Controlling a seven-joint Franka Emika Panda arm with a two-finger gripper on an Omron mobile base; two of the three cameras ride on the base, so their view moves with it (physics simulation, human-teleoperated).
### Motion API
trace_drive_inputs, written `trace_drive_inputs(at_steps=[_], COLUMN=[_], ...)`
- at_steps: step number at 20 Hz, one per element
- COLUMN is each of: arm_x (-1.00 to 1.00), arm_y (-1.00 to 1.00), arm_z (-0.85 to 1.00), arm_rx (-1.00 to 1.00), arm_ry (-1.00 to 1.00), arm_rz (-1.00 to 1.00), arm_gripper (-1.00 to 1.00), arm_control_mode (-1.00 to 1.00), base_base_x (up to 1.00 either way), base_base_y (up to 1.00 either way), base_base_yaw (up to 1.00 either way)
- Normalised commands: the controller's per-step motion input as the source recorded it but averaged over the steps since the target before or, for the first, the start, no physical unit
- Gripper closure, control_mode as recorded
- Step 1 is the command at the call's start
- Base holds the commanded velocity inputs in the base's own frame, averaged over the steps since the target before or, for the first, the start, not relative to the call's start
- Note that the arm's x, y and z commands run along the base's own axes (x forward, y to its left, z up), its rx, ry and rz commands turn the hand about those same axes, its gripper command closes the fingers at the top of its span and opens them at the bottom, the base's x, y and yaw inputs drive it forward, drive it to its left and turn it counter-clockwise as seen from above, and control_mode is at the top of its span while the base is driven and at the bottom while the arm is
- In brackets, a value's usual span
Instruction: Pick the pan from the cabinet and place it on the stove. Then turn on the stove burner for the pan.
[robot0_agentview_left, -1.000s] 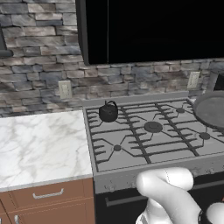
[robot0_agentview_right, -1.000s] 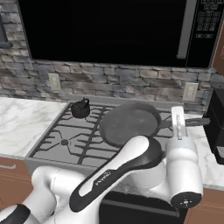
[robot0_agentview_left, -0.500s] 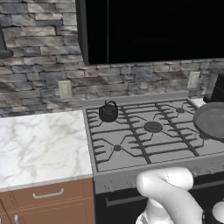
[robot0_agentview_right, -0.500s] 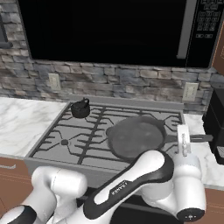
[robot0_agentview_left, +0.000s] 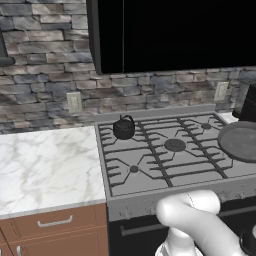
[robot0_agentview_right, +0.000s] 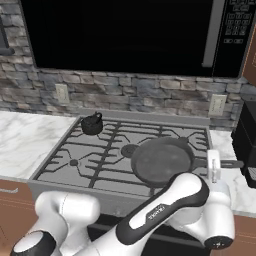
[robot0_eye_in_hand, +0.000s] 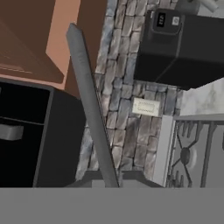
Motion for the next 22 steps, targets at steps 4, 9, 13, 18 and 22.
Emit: trace_drive_inputs(at_steps=[4, 9, 13, 18, 22], arm_x=[0.32, 0.31, 0.24, 0.24, 0.26], arm_y=[-0.22, -0.22, -0.22, -0.24, -0.27], arm_z=[-0.38, -0.41, -0.48, -0.48, -0.44], arm_rx=[0.03, 0.02, 0.02, 0.02, 0.01], arm_ry=[0.00, 0.00, 0.00, 0.00, 0.00], arm_rz=[0.00, 0.00, 0.00, 0.00, 0.00], arm_gripper=[1.00, 1.00, 1.00, 1.00, 1.00], arm_control_mode=[-1.00, -1.00, -1.00, -1.00, -1.00], base_base_x=[0.00, 0.00, 0.00, 0.00, 0.00], base_base_y=[0.00, 0.00, 0.00, 0.00, 0.00], base_base_yaw=[0.00, 0.00, 0.00, 0.00, 0.00])
